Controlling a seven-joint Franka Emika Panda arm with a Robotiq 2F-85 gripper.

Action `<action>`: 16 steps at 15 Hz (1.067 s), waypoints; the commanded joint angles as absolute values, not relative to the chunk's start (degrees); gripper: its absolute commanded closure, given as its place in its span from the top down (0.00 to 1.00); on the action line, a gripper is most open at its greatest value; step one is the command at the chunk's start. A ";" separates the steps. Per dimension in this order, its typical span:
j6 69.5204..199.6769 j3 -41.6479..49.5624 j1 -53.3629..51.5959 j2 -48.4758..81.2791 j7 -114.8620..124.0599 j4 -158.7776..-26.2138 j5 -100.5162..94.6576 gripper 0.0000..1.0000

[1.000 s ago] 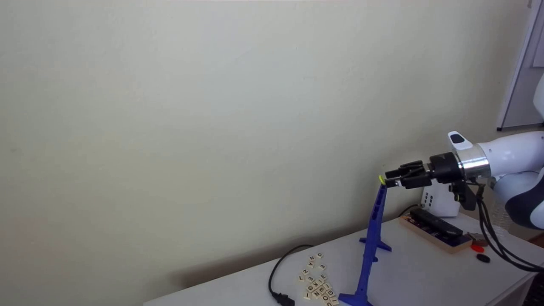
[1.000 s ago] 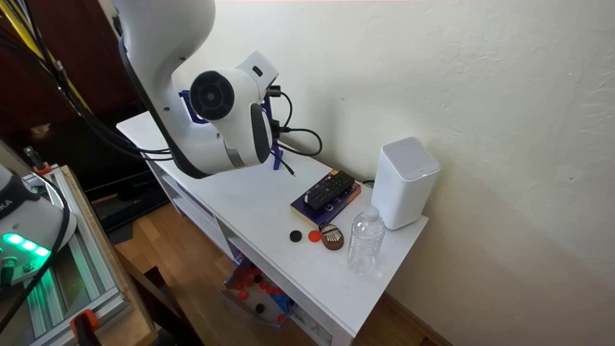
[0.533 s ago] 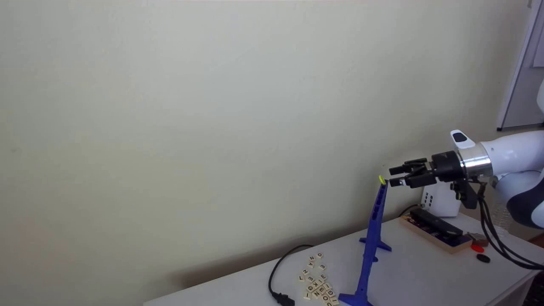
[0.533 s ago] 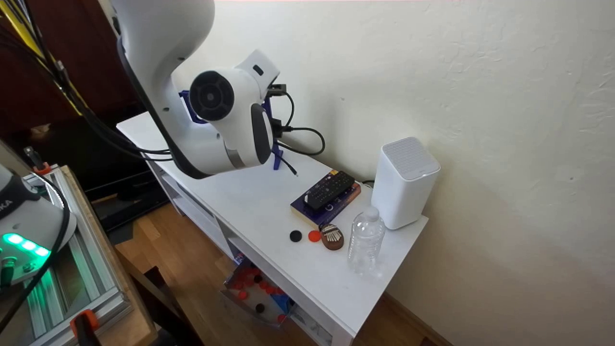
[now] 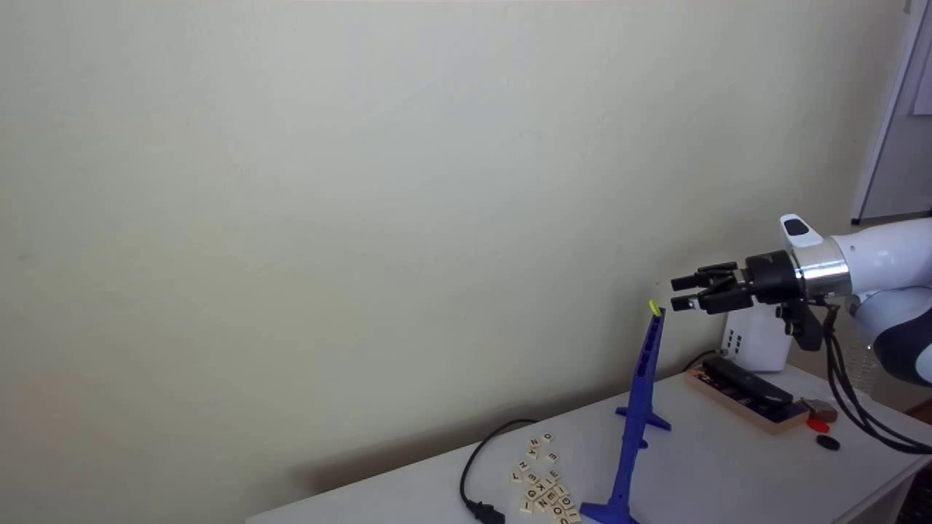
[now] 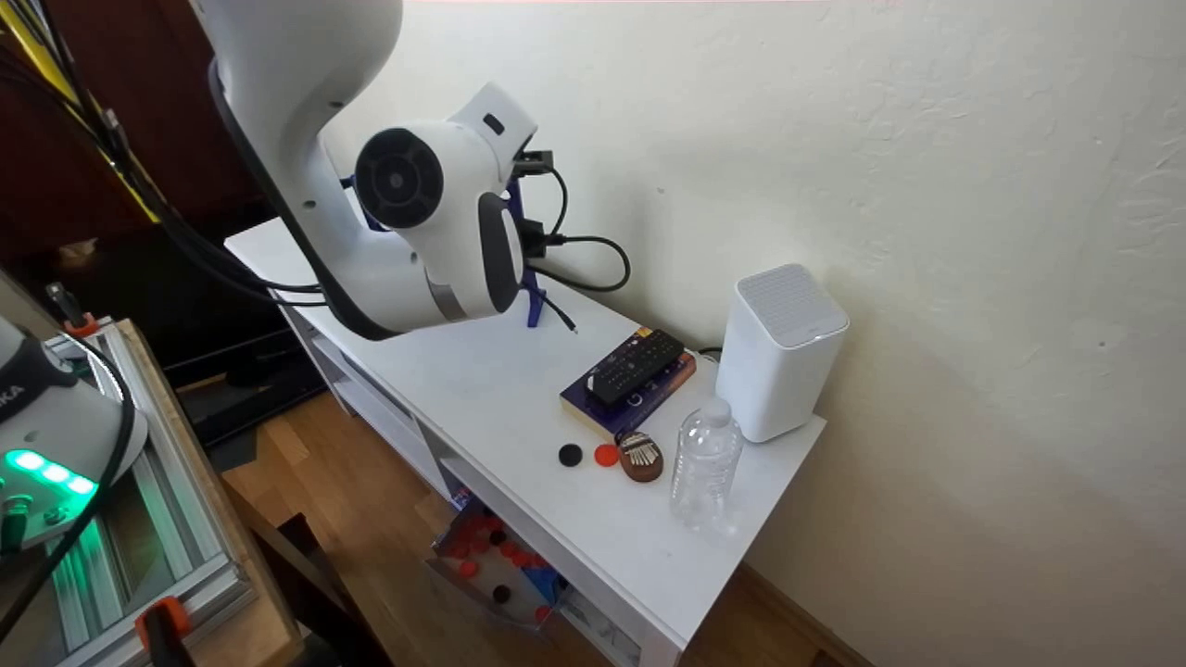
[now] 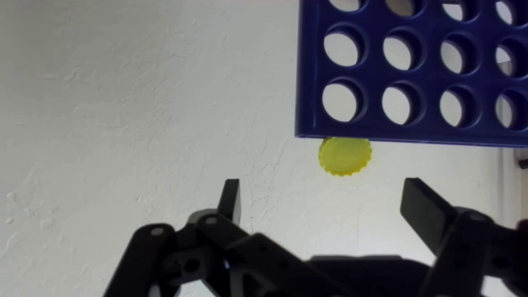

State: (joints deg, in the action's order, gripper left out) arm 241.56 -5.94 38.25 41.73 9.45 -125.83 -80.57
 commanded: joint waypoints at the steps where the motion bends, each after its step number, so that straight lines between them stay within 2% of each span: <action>1: 242.24 -3.93 37.26 37.50 9.13 -130.67 -78.60 1.00; 10: 241.68 5.16 29.61 29.58 13.44 -137.67 -74.59 1.00; 16: 235.16 9.48 24.82 24.01 23.59 -140.19 -76.46 1.00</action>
